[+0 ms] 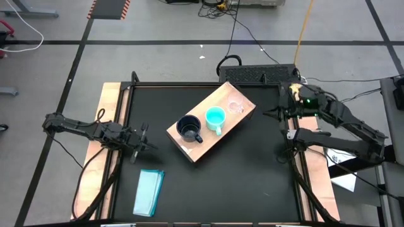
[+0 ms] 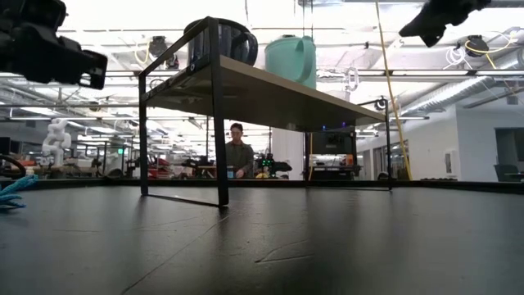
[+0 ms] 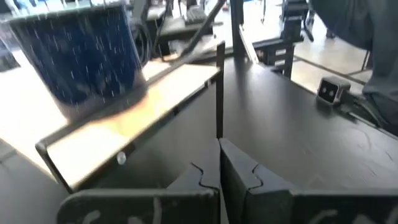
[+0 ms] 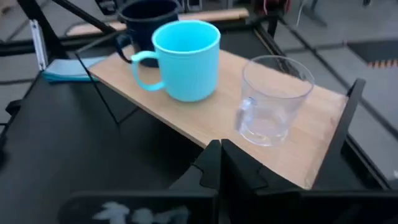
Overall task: Stack small to large cups/mugs on shelf
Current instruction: Return to Home Position
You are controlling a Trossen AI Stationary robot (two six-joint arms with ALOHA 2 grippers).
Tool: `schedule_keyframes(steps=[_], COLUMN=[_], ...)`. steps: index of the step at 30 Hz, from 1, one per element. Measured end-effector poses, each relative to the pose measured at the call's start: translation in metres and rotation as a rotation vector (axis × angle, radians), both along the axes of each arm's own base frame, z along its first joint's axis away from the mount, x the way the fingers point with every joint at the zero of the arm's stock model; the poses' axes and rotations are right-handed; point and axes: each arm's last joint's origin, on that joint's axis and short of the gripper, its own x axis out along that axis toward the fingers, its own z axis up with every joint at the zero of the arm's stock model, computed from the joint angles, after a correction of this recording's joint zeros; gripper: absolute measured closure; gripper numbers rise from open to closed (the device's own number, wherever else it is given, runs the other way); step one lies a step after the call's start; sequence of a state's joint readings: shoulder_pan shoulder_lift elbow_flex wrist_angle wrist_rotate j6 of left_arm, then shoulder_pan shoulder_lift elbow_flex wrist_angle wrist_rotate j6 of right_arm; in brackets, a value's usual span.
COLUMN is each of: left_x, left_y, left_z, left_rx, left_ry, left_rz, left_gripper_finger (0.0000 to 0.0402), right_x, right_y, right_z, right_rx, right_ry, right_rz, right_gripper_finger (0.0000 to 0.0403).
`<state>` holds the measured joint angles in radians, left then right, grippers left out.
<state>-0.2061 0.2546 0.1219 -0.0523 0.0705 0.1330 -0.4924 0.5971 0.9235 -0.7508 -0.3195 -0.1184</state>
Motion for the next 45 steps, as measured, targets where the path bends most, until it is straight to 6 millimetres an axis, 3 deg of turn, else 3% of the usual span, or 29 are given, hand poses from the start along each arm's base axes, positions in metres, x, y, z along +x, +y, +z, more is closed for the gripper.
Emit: schedule_keyframes(steps=[18,24,32,41,45], left_x=[-0.001,-0.002,-0.002,-0.002,-0.003], left_y=[-0.006,-0.008,-0.011,-0.011,-0.010], left_z=[0.005,0.003,0.003,0.003,0.001], left_rx=[0.068,0.052,0.054,0.042,0.025], left_ry=[-0.069,-0.046,-0.049,-0.046,-0.022], left_rz=[0.013,-0.008,-0.009,-0.007,-0.005], left_gripper_finger=[0.0401,0.0401,0.0401,0.0401,0.0401], right_x=[-0.037,-0.042,-0.025,-0.005,-0.002], right_y=[0.024,0.026,0.018,0.009,0.011], right_z=[-0.058,-0.057,-0.069,-0.119,-0.132], right_rx=[-0.032,-0.041,0.061,0.097,0.046], right_ry=[-0.205,-0.268,-0.426,-0.454,-0.479], right_rz=[0.019,0.014,-0.030,-0.034,0.011], right_gripper_finger=[0.0403,0.0403,0.0403,0.0403,0.0403])
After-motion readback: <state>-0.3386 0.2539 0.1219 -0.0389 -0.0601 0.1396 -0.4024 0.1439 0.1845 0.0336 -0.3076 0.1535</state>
